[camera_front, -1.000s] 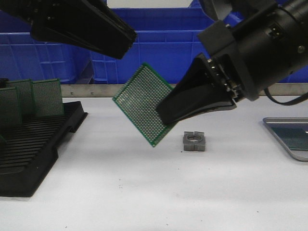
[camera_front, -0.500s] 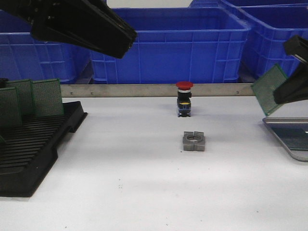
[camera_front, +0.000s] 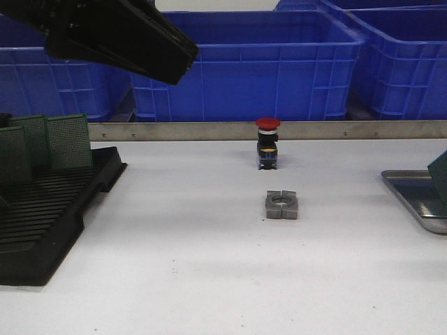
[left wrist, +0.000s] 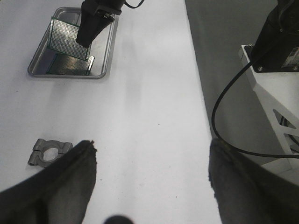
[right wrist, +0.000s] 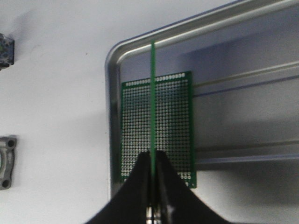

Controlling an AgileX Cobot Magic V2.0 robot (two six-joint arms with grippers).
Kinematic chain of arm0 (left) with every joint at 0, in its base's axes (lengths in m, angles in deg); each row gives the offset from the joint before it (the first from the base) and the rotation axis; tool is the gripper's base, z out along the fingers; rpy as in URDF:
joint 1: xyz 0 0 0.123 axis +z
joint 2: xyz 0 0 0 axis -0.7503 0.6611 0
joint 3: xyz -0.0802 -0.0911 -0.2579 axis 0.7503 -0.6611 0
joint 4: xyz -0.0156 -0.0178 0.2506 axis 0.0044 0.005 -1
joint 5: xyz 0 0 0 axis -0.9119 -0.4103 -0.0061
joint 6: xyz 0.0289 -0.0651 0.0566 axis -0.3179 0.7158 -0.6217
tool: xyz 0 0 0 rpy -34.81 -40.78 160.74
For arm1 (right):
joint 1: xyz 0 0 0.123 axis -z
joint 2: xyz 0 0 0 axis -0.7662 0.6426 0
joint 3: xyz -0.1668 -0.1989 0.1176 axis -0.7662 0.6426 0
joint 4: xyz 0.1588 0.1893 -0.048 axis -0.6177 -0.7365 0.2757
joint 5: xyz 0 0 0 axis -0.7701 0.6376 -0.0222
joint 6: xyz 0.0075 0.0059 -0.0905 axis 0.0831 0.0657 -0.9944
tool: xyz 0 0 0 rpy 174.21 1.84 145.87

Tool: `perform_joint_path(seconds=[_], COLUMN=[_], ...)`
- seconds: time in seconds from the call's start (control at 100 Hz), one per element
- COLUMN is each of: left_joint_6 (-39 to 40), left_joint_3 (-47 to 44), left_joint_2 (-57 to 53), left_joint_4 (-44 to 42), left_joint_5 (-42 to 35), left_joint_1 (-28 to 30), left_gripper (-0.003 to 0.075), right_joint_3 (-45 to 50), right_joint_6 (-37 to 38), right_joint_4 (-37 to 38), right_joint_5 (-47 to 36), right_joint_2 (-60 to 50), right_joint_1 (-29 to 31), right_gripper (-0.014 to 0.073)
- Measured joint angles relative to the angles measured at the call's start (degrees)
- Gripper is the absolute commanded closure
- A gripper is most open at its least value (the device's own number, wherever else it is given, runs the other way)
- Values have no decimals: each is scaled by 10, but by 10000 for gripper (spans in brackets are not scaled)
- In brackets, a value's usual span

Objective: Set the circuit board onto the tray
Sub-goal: 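Open the right gripper and withdraw both arms from the tray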

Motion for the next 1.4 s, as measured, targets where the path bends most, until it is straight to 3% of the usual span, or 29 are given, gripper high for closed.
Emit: perform_joint_path(seconds=[0.08,0.2,0.27,0.34,0.47,0.59,0.66,0.76,0.8,1.09,1.4], left_joint_6=[0,0,0,0,0,0,0,0,0,39,225], left_joint_3=[0,0,0,0,0,0,0,0,0,0,-8], left_joint_2=[0,0,0,0,0,0,0,0,0,-9,-95], left_joint_4=[0,0,0,0,0,1,3,6,6,-9,-116], left_joint_5=[0,0,0,0,0,0,0,0,0,-34,-232], left_joint_1=[0,0,0,0,0,0,0,0,0,0,0], left_gripper=[237,237,237,237,241,325,456,726,740,741,741], right_joint_3=[0,0,0,0,0,0,0,0,0,0,29], right_joint_6=[0,2,2,2,0,-4,-15,-34,-43,-74,-75], right_joint_4=[0,-1,-1,-1,0,8,20,45,57,81,83], right_joint_5=[-8,-20,-29,-36,-48,-54,-54,-45,-38,32,-21], right_joint_2=[0,0,0,0,-1,-16,-33,-65,-80,-169,-256], right_joint_1=[1,1,1,1,1,1,1,1,1,-5,-81], right_gripper=[486,204,97,48,46,134,294,591,671,654,654])
